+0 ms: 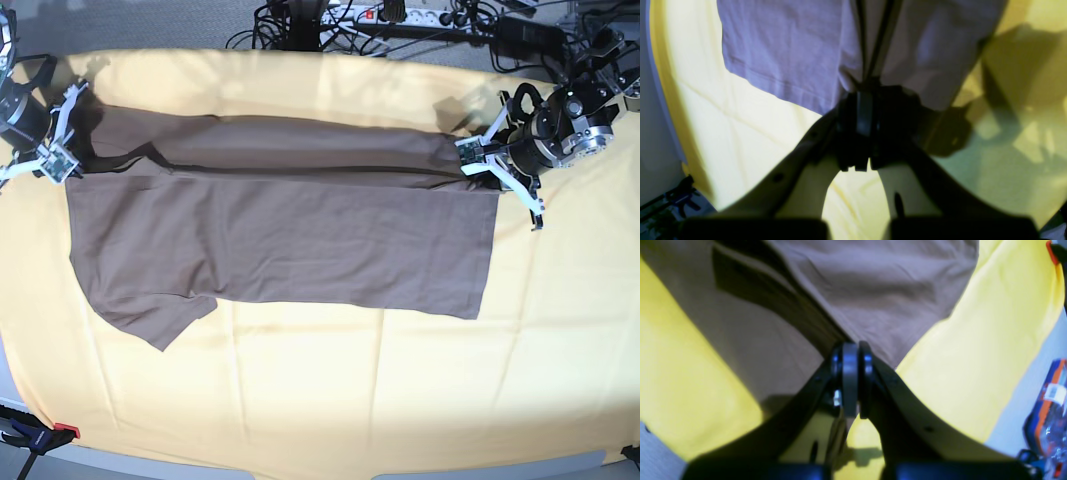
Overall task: Fold the T-shirt properly
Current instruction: 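Hold the shirt edge with both grippers and drag it across the table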
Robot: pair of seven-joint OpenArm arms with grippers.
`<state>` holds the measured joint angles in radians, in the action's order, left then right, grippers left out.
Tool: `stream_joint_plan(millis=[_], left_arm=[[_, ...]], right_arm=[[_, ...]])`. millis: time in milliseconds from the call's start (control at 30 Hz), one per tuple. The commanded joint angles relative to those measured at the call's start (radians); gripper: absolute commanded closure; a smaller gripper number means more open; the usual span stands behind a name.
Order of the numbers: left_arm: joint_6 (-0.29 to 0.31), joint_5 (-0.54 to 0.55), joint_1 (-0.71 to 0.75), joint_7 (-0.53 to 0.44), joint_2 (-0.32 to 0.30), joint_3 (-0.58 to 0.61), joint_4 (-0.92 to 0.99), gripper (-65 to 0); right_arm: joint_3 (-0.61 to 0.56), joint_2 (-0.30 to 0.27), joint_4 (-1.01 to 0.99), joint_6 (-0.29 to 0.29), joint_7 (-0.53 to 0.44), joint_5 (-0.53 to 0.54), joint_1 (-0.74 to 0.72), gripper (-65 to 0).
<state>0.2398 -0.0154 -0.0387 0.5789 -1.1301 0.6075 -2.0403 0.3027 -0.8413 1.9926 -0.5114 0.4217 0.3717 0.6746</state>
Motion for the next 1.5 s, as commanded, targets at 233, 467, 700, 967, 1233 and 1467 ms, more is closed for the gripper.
stream_joint_plan(millis=[233, 467, 700, 967, 1233, 1467], left_arm=[[-0.056, -0.029, -0.011, -0.017, -0.014, -0.011, -0.01, 0.0], [-0.163, -0.187, -0.015, -0.025, -0.015, -0.013, -0.01, -7.0], [-0.014, -0.193, -0.014, -0.022, -0.04, -0.013, -0.011, -18.9], [0.325, -0.055, -0.014, -0.022, -0.13, -0.013, -0.058, -18.9], [0.322, -0.054, -0.011, -0.043, -0.166, -0.013, -0.056, -18.9], [0.286, -0.055, -0.011, -0.052, -0.167, -0.013, -0.056, -18.9]], right_arm=[[-0.007, -0.018, 0.001, -0.009, -0.048, -0.004, -0.025, 0.0], [-0.05, -0.018, 0.002, 0.058, -0.037, -0.011, -0.107, -22.9], [-0.05, -0.019, 0.025, -0.071, 0.077, 0.01, -0.143, -32.1], [-0.05, -0.024, 0.098, -0.187, 0.362, 0.232, -0.089, -31.7], [-0.05, -0.024, 0.074, -0.187, 0.248, 0.066, 0.025, -31.7], [-0.055, -0.024, -0.076, -0.187, 0.058, -0.1, 0.029, -31.7]])
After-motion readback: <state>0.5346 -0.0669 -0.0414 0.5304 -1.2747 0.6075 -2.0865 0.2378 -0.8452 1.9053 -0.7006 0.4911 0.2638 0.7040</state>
